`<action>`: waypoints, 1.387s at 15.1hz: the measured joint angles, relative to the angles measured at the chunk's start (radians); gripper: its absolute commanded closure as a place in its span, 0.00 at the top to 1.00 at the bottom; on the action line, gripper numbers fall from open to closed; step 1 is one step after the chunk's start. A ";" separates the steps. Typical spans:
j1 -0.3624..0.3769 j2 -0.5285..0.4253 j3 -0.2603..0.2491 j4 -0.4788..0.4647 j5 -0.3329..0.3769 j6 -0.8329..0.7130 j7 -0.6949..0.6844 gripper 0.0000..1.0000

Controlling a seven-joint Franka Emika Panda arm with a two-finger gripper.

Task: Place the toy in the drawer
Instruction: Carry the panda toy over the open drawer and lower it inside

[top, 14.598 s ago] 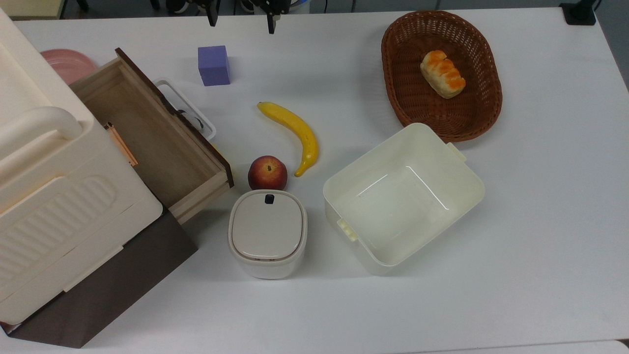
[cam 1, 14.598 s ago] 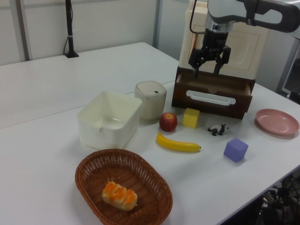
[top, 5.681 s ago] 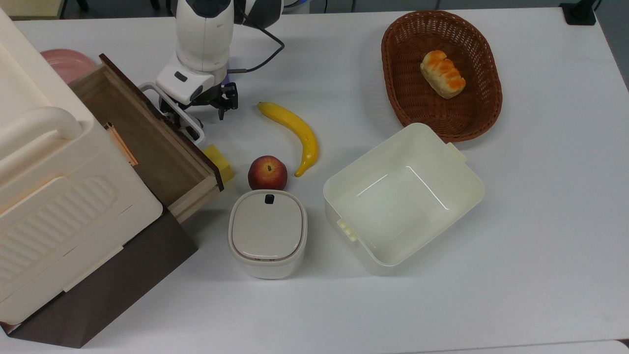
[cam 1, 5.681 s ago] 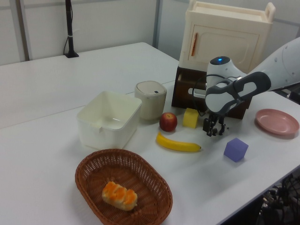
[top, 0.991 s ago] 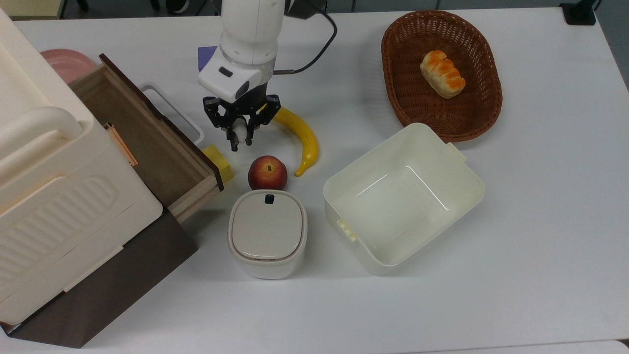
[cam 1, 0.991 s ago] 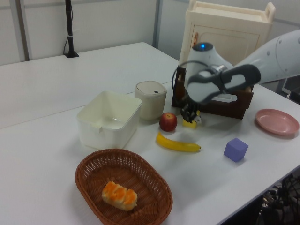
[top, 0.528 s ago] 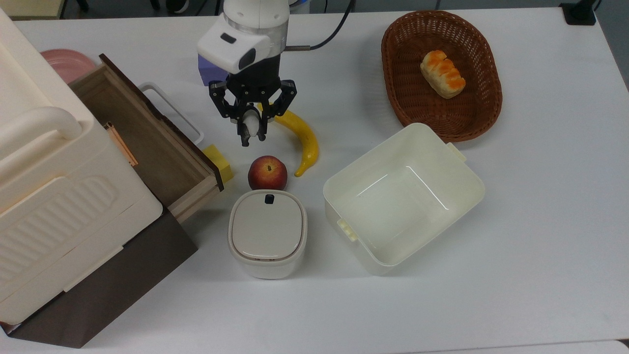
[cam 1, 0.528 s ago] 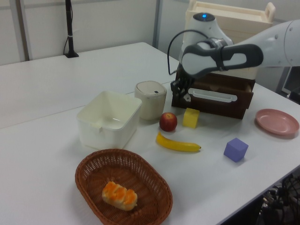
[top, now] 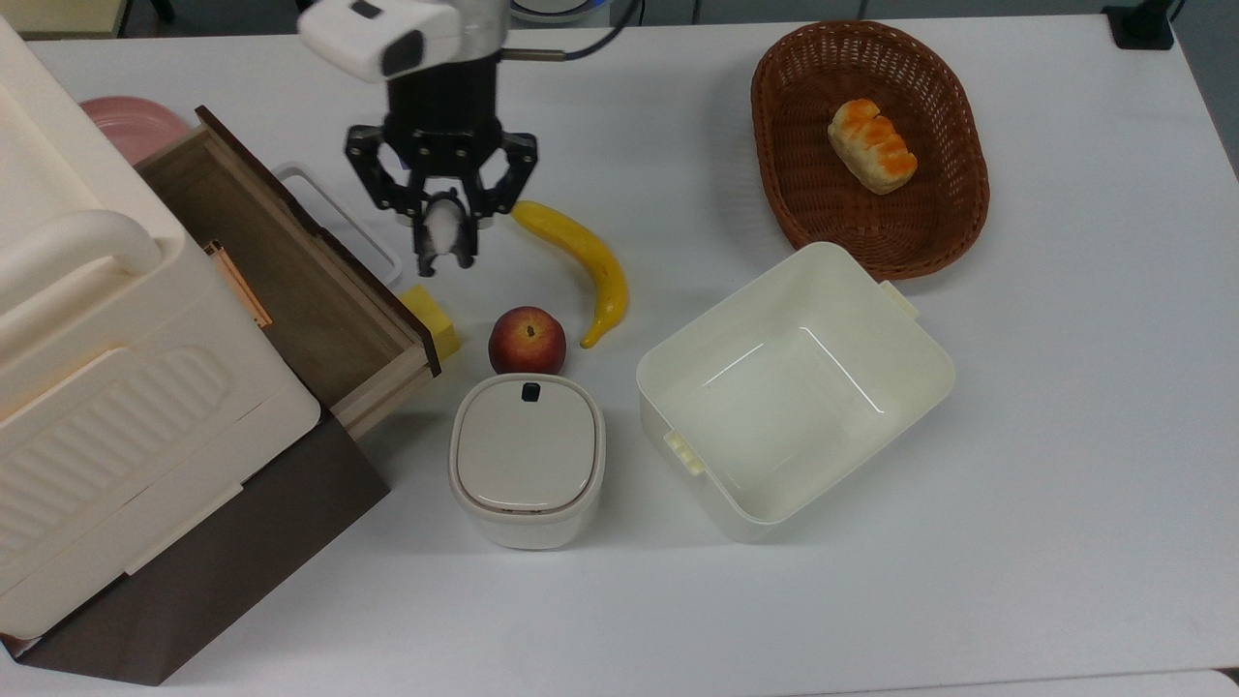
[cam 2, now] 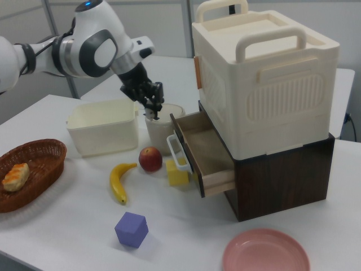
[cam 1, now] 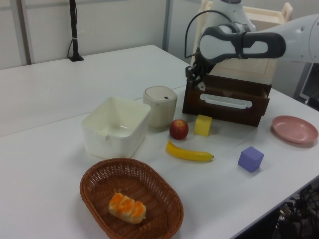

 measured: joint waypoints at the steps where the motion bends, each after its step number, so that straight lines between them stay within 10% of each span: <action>1: -0.003 0.000 -0.017 0.005 0.014 0.000 -0.013 0.23; 10: -0.039 0.004 -0.183 0.007 0.119 -0.001 -0.228 0.22; 17: -0.066 0.028 -0.213 -0.011 0.124 -0.002 -0.316 0.22; 21: -0.072 0.035 -0.213 -0.030 0.124 -0.002 -0.341 0.44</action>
